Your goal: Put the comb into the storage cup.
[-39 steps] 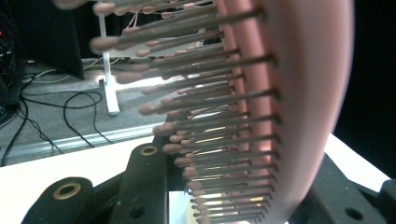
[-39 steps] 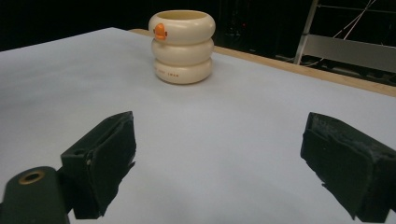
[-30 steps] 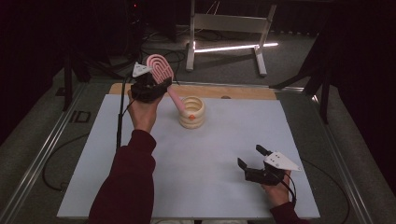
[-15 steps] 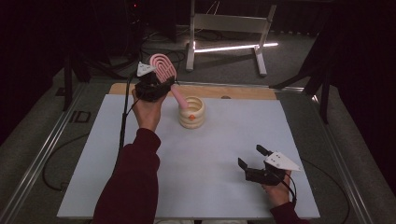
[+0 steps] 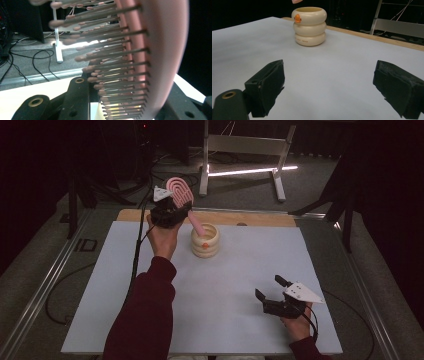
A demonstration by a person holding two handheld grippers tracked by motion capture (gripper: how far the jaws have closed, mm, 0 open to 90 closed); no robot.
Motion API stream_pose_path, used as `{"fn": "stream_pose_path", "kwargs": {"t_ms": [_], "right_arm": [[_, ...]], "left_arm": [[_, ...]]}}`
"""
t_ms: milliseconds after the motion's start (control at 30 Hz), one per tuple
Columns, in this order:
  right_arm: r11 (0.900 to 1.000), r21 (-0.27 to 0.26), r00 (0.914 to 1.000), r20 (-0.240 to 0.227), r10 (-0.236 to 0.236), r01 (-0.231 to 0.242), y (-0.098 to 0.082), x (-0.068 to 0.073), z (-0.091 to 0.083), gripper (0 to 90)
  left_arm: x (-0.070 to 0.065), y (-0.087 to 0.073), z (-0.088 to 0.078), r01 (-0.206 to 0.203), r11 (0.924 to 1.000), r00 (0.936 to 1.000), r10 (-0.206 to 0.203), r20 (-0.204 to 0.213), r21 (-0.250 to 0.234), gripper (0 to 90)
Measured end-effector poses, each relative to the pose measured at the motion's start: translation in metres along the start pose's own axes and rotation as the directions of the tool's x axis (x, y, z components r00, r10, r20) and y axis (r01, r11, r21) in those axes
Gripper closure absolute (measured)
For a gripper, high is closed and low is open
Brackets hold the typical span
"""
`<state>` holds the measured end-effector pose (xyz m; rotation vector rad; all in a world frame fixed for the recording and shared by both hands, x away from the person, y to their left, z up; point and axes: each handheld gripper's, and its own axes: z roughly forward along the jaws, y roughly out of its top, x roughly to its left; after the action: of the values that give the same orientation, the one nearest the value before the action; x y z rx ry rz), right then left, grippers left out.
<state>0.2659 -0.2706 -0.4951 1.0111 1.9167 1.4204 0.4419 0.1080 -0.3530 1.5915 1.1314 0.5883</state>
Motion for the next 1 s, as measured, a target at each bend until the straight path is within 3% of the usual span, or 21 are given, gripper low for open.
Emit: {"fn": "stream_pose_path", "kwargs": {"t_ms": [1000], "right_arm": [[1.000, -0.006, 1.0000, -0.006, 0.002, -0.002, 0.001, 0.001, 0.000, 10.1]], "left_arm": [[-0.011, -0.006, 0.021, 0.006, 0.9999, 0.9999, -0.006, -0.016, -0.009, 64.1]]}}
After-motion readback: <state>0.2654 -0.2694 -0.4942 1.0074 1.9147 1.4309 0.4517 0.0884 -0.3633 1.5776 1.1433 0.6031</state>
